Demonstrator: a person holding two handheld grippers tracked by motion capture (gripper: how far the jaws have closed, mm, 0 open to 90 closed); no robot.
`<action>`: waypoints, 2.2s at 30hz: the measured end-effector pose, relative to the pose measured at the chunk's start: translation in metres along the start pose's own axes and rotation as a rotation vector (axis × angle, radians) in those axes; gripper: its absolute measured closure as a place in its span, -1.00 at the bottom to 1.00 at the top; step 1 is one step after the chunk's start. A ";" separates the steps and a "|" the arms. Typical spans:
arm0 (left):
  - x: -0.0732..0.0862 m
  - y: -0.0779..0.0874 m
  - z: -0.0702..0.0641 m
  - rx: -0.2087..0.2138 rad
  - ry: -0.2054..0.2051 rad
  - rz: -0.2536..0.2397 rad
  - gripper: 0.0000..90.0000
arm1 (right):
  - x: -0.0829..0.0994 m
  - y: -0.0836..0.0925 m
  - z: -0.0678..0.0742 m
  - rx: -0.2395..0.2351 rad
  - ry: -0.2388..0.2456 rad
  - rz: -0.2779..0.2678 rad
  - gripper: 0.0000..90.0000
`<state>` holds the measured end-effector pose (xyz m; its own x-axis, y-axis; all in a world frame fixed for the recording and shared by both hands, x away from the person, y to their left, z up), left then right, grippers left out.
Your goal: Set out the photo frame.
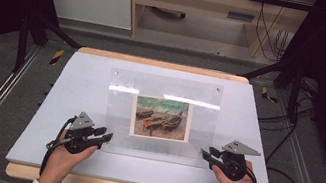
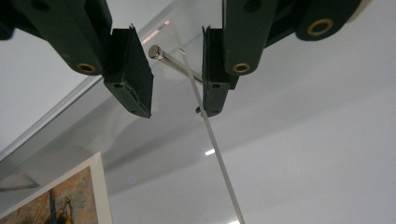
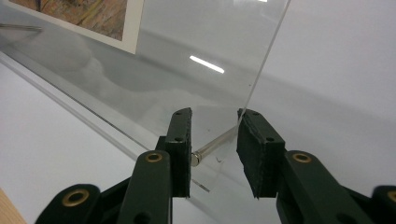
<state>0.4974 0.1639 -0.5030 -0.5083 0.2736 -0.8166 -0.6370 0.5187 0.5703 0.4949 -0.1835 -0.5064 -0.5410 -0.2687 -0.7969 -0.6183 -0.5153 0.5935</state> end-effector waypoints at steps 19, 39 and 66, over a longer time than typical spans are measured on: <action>0.004 0.002 -0.001 0.001 -0.016 0.012 0.48 | 0.005 0.003 0.002 0.007 0.008 0.010 0.55; 0.007 0.005 -0.004 0.005 -0.027 0.020 0.51 | 0.010 0.005 0.003 0.003 0.023 0.014 0.60; 0.010 0.007 -0.006 0.008 -0.039 0.029 0.53 | 0.016 0.006 0.005 0.009 0.030 0.032 0.62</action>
<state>0.4844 0.1655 -0.5071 -0.5035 0.3202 -0.8025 -0.6175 0.5163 0.5934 0.4794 -0.1866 -0.5145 -0.5433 -0.3096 -0.7804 -0.6063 -0.4983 0.6198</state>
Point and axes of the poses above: each handheld gripper's, and its own axes: y roughly backward along the jaws, x roughly out of its underside, z roughly to its left, the point moved 10 cm from there along -y, roughly forward along the jaws, and after that the axes turned 2 degrees about -x, right-handed, at the moved point
